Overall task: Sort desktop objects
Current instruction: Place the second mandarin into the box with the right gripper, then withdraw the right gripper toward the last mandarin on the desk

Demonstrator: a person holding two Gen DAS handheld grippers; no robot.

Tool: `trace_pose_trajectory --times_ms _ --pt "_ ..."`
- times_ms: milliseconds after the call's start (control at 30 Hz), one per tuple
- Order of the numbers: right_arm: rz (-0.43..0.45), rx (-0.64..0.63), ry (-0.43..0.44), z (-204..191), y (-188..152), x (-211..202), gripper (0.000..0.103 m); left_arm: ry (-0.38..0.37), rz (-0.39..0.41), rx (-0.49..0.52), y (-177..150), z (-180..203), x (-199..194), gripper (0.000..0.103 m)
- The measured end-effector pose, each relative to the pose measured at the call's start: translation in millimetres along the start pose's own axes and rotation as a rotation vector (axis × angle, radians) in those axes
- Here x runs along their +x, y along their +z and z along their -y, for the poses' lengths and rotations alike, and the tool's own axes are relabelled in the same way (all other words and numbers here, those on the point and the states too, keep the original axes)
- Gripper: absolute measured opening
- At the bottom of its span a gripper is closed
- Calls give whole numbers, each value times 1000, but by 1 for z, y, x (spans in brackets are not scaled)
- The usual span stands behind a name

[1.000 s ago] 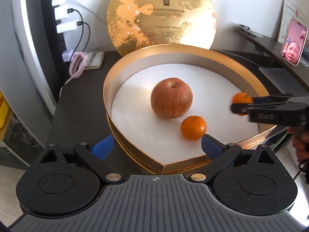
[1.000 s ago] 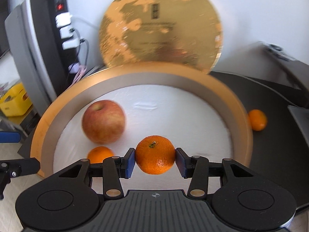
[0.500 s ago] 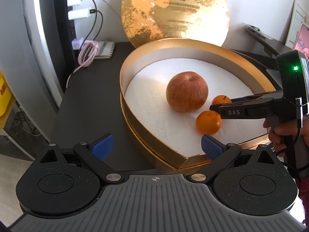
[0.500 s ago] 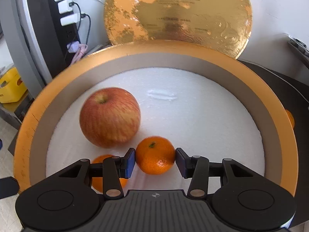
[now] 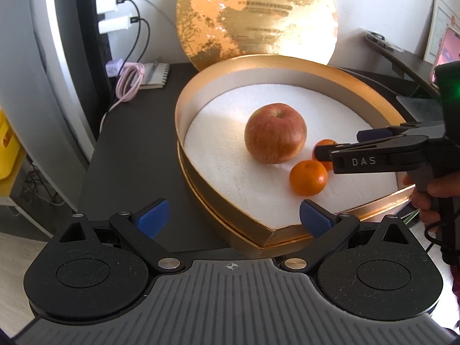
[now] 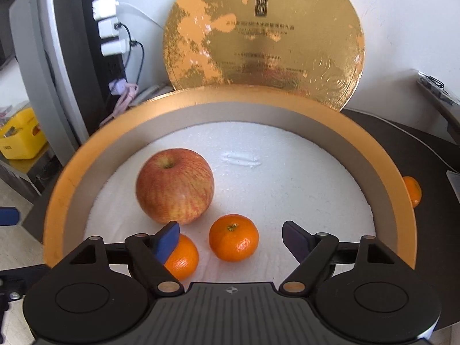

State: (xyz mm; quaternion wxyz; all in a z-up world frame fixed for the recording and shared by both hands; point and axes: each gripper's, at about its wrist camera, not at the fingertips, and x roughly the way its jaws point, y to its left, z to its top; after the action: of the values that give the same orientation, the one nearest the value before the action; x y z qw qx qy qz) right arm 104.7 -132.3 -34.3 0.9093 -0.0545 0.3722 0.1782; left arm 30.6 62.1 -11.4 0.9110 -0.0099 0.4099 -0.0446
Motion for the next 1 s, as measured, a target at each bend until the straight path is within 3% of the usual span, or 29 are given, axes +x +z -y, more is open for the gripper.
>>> trace_pose_trajectory --times_ms 433,1000 --pt "119 64 2 23 -11 -57 89 -3 25 59 -1 29 -16 100" --pt "152 256 -148 109 -51 -87 90 -86 12 176 13 94 0 100"
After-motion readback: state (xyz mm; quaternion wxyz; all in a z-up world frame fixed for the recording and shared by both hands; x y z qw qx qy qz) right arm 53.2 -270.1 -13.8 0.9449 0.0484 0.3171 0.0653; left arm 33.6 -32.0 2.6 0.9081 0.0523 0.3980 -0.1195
